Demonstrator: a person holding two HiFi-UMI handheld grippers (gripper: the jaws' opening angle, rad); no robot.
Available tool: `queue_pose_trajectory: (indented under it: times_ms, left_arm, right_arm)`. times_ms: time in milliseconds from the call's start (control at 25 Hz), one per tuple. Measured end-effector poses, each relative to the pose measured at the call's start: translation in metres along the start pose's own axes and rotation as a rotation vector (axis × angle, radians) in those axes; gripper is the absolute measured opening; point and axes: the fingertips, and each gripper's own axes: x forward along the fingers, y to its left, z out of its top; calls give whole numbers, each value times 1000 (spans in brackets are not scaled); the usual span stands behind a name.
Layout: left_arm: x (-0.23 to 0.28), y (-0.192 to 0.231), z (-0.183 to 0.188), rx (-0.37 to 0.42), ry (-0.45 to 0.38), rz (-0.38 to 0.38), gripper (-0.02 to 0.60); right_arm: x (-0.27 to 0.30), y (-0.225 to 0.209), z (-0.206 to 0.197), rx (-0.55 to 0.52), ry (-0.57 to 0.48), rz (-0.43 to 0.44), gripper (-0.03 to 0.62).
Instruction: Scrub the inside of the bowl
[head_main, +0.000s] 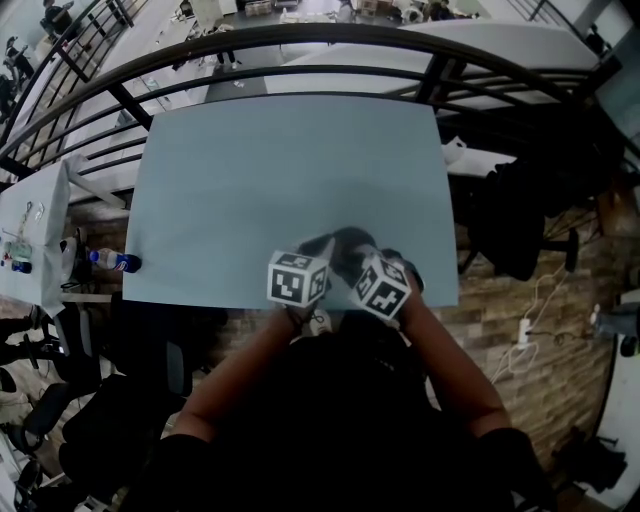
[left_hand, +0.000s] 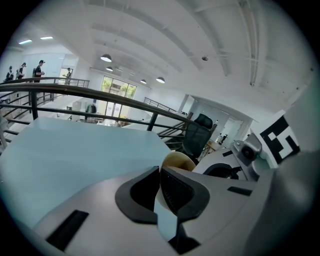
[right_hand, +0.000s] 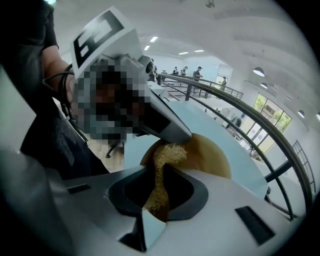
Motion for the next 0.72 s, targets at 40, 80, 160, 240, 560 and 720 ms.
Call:
queue_pose_trajectory:
  times_ms: [40, 80, 160, 240, 560, 720]
  left_arm:
    - [0, 1, 0, 1, 2, 0, 11]
    - [0, 1, 0, 2, 3, 0, 11]
    - [-1, 1, -2, -3, 7, -1, 11]
    - [0, 2, -5, -11, 11, 2, 9]
    - [-1, 5, -10, -16, 18, 17, 9]
    - [-1, 3, -19, -23, 33, 15, 9]
  right_arm:
    - [-1, 2, 0, -3, -3, 8, 63]
    - [-2, 4, 0, 0, -7, 15, 63]
    - [-5, 5, -2, 11, -10, 33, 63]
    - [-9, 7, -4, 16, -7, 45, 63]
    - [-28, -2, -17, 50, 41, 16, 63]
    - [-31, -22, -24, 108, 63, -79, 63]
